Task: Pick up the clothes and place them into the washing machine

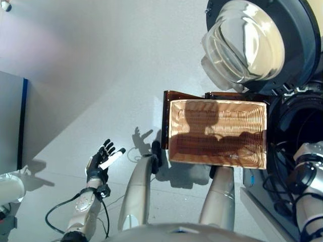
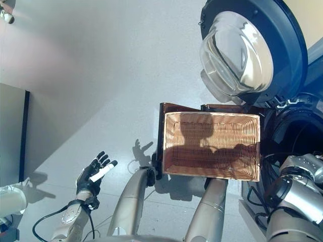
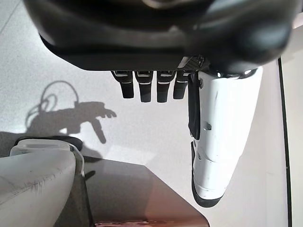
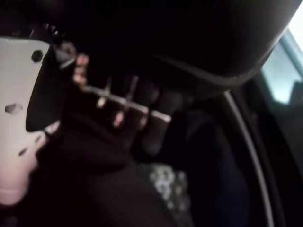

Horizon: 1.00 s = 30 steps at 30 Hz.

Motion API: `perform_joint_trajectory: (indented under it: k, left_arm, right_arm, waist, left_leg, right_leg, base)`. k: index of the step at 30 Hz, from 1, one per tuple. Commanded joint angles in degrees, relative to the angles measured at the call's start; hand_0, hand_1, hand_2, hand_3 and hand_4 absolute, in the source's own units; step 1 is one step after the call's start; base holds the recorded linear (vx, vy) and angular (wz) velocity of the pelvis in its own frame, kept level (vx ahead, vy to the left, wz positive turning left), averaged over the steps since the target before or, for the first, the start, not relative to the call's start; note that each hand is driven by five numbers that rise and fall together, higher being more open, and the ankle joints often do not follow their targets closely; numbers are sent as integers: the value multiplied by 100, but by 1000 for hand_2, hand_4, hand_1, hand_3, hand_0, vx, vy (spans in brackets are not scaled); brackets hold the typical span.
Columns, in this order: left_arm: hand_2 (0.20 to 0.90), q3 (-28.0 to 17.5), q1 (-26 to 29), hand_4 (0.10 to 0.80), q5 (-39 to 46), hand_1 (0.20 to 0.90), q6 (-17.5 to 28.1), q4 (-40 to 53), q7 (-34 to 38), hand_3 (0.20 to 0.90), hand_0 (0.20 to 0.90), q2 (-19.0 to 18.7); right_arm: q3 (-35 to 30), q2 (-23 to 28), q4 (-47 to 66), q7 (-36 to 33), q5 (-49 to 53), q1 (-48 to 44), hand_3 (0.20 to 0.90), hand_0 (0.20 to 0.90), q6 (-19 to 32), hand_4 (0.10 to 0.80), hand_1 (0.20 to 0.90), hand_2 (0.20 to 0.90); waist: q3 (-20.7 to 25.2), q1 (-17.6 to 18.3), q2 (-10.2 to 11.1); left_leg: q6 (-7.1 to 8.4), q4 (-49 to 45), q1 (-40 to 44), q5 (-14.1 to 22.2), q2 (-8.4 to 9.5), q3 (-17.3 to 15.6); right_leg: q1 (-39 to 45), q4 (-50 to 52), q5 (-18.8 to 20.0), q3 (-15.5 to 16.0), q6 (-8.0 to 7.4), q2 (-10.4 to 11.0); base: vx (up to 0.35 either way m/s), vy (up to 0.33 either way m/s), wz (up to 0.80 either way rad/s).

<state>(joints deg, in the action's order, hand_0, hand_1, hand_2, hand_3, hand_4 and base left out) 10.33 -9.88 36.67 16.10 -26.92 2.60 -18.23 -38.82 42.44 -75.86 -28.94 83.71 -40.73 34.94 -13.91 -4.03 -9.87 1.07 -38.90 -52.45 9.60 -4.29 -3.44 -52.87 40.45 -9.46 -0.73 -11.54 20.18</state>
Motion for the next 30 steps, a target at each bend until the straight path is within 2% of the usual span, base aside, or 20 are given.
perform_joint_trajectory:
  k: [1,3,4,6,9,11,13,15,16,17,19,21,22,23,24,25,30]
  left_arm:
    - [900,-228,-233,800,67,900,317,160,139,900,900,-303]
    - [900,-232,-242,800,82,900,312,138,148,900,900,-295]
    - [900,-231,-229,800,98,900,290,103,161,900,900,-278]
    - [900,-225,-206,800,98,900,287,58,172,900,900,-271]
    - [900,-208,-186,800,112,900,278,65,160,900,900,-281]
    - [900,-215,-206,800,131,900,277,67,161,900,900,-279]
    - [900,-222,-196,800,135,900,267,52,168,900,900,-277]
    - [900,-221,-214,800,170,900,262,65,170,900,900,-279]
    - [900,-231,-209,800,181,900,259,60,178,900,900,-276]
    - [900,-231,-215,800,205,900,263,57,180,900,900,-270]
    - [900,-239,-193,800,213,900,248,25,170,900,900,-266]
    - [900,-222,-209,800,241,900,265,32,143,900,900,-250]
    - [900,-223,-202,800,248,900,270,39,130,900,900,-235]
    - [900,-213,-204,800,256,900,282,35,114,900,900,-217]
    - [900,-216,-206,800,261,900,286,37,101,900,900,-221]
    - [900,-238,-198,800,288,900,286,44,81,900,900,-227]
    - [900,-286,-159,800,325,900,306,-17,64,900,900,-121]
  right_arm:
    - [97,776,34,94,-337,151,200,200,534,300,200,200]
    - [67,741,44,90,-320,177,428,428,569,463,428,428]
    - [71,699,22,77,-298,187,900,900,561,800,900,900]
    - [67,631,-20,59,-270,211,900,900,557,800,900,900]
    - [51,621,-72,37,-239,197,900,900,526,800,900,900]
    - [74,584,-84,17,-230,185,900,900,535,800,900,900]
    - [72,540,-71,12,-217,169,900,900,534,800,900,900]
    - [94,488,-47,30,-193,149,900,900,538,800,900,900]
    - [101,472,-36,32,-185,131,900,900,547,800,900,900]
    - [105,430,-8,34,-170,124,900,900,558,800,900,900]
    - [137,387,-20,39,-203,116,900,900,491,800,900,900]
    - [241,288,-9,92,-270,109,900,900,420,800,900,900]
    - [264,236,19,128,-303,122,900,900,377,800,900,900]
    - [288,115,56,188,-342,193,900,900,330,800,900,900]
    - [294,39,121,225,-340,218,900,900,308,800,900,900]
    - [354,-41,98,261,-422,271,900,900,238,800,900,900]
    - [538,-888,523,605,-512,558,900,900,88,800,900,900]
  waist:
    - [345,28,-4]
    - [312,42,-4]
    - [341,47,3]
    - [308,60,17]
    - [342,78,35]
    - [309,73,44]
    - [338,70,49]
    - [300,67,61]
    - [335,60,64]
    - [301,70,65]
    - [337,67,74]
    - [299,47,82]
    - [322,47,84]
    - [277,57,94]
    - [306,61,105]
    - [262,62,118]
    - [199,103,221]
  left_leg:
    - [302,364,151,-117,-83,139]
    - [280,382,103,-242,-88,100]
    - [292,357,138,-136,-79,127]
    - [275,356,104,-211,-89,89]
    - [296,339,143,-96,-98,122]
    - [274,344,94,-207,-103,75]
    - [291,342,137,-100,-99,107]
    - [270,346,88,-212,-108,67]
    - [289,336,131,-100,-106,102]
    - [271,356,90,-216,-114,60]
    - [292,360,146,-109,-112,98]
    - [269,379,102,-257,-115,48]
    - [288,372,147,-160,-107,80]
    - [270,407,133,-274,-102,51]
    - [292,434,217,-161,-93,95]
    - [274,479,195,-311,-95,56]
    - [266,696,380,-408,-69,41]
  right_leg:
    - [0,-98,429,46,308,-139]
    - [-37,-144,552,82,344,-124]
    - [-4,-117,464,49,321,-148]
    - [-40,-137,545,79,341,-139]
    - [-4,-110,442,40,310,-154]
    - [-45,-146,547,70,346,-143]
    - [-13,-117,444,26,315,-169]
    - [-44,-159,556,57,350,-154]
    - [-9,-123,451,25,319,-170]
    - [-42,-162,560,60,350,-157]
    - [14,-152,466,32,311,-173]
    - [8,-226,610,84,350,-148]
    - [58,-213,521,58,321,-164]
    - [64,-282,635,103,345,-146]
    - [155,-280,527,81,305,-160]
    - [159,-351,668,132,337,-143]
    - [396,-650,821,181,317,-163]
  base:
    - [-86,12,-3]
    - [-1,3,-2]
    - [90,-2,-4]
    - [9,4,-2]
    - [4,6,-2]
    - [-34,7,-2]
    - [46,2,0]
    - [-46,10,1]
    - [0,0,0]
    - [74,-2,0]
    - [0,0,0]
    - [-38,4,0]
    - [0,0,0]
    - [97,-11,-1]
    - [-75,9,-1]
    - [0,0,0]
    - [-18,4,-2]
